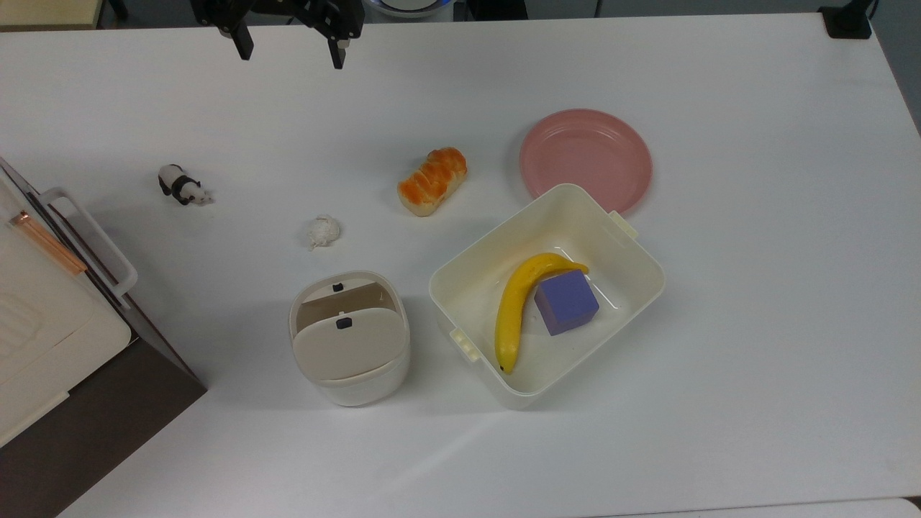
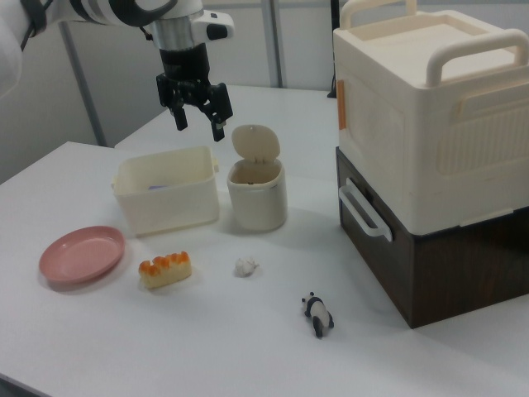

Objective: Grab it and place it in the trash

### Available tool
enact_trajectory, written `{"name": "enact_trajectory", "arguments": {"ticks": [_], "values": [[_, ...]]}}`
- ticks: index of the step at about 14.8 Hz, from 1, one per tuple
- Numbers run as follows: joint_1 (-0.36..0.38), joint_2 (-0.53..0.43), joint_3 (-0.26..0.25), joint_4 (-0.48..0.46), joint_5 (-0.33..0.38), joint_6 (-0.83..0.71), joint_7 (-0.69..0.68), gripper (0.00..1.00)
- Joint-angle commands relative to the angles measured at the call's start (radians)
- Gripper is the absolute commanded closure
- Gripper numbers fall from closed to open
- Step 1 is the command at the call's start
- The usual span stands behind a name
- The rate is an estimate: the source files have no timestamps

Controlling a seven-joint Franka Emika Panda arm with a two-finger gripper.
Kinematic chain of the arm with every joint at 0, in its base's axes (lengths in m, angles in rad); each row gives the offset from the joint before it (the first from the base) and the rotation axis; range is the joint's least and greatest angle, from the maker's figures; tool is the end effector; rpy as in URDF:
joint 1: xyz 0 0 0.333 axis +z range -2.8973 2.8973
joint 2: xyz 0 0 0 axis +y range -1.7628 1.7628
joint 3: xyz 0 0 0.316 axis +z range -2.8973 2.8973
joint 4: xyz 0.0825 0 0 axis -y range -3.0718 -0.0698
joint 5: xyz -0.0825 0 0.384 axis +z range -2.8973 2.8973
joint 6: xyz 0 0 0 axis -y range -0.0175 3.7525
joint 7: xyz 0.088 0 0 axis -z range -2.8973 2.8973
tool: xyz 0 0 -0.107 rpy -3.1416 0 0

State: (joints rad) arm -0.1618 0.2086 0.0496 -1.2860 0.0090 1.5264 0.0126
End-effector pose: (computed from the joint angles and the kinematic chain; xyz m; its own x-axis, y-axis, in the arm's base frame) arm 0.6099 -0.0715 0.6326 0.9916 -0.1254 0.0318 -0.1248 -0.9920 -0.0196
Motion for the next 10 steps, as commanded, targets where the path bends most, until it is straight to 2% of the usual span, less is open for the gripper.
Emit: {"name": "enact_trajectory", "arguments": {"ticks": [1, 10], "values": [[0.008, -0.054, -0.005, -0.071, -0.003, 0.022, 0.000, 0.00], [0.010, -0.055, -0.008, -0.070, -0.004, 0.021, -0.026, 0.00]]}}
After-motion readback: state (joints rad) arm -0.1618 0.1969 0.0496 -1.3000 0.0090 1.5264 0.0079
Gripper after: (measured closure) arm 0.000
